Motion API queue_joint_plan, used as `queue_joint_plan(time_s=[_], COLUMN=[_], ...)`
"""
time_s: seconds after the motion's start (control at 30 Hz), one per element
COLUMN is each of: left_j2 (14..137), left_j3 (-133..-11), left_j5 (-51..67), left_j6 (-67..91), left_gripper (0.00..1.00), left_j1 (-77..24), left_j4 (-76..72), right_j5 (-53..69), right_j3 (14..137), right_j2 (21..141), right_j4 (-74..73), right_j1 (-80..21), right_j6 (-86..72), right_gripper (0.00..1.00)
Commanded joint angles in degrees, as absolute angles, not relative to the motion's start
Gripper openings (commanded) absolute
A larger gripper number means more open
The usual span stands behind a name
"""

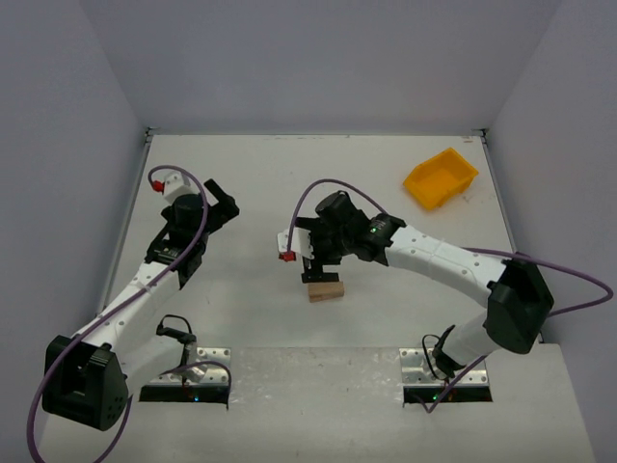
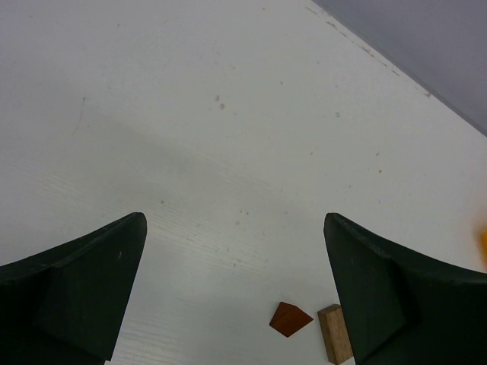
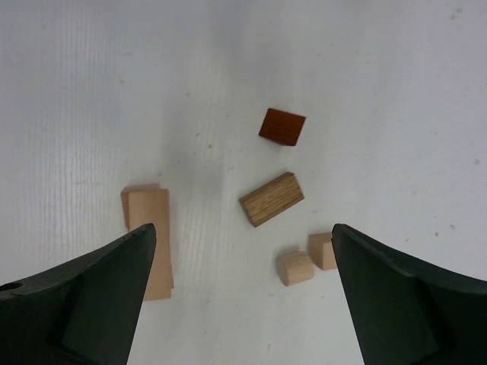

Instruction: Build the wood block tower

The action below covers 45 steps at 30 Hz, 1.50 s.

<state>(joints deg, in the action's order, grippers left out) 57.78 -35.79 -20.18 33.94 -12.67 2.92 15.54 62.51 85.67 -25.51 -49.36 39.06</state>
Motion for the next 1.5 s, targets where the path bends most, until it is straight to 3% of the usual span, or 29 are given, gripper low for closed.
queue_joint_plan(time_s=[0.0, 0.2, 0.33, 0.53, 0.8, 1.13, 1.47], left_j2=[55.9, 56.9, 55.5, 55.2, 55.4, 55.6, 56.4], left_j3=[-37.9, -37.2, -36.0, -34.9, -34.7, -34.6, -34.6], left_j5=[-17.2, -18.4, -17.2, -14.4, -13.9, -13.8, -13.5], left_j6=[32.4, 33.2, 33.0, 33.8, 34.5, 34.2, 34.1], left_gripper=[1.00, 1.00, 1.00, 1.00, 1.00, 1.00, 1.00], left_j1=[-12.3, -12.2, -12.2, -12.2, -12.2, -12.2, -12.2], left_j4=[-2.9, -1.2, -2.7, -3.5, -3.2, -3.5, -4.2], right_j5=[10.5, -9.4, -21.1, -12.9, -13.9, -9.3, -6.1], right_j3=[70.0, 91.1, 91.7, 78.7, 74.8, 77.4, 77.2], right_j2=[87.0, 99.1, 101.0, 97.8, 103.3, 112.0, 115.5], right_j4=[-18.0, -22.3, -22.8, -21.4, -22.8, -22.2, -20.9], right_j1=[-49.7, -49.6, -49.6, -49.1, -48.4, -46.9, -45.3], right_j6=[31.3, 9.6, 0.3, -10.7, -14.7, -15.9, -17.4], right_gripper=[0.99, 0.99, 0.99, 0.99, 0.98, 0.60, 0.60])
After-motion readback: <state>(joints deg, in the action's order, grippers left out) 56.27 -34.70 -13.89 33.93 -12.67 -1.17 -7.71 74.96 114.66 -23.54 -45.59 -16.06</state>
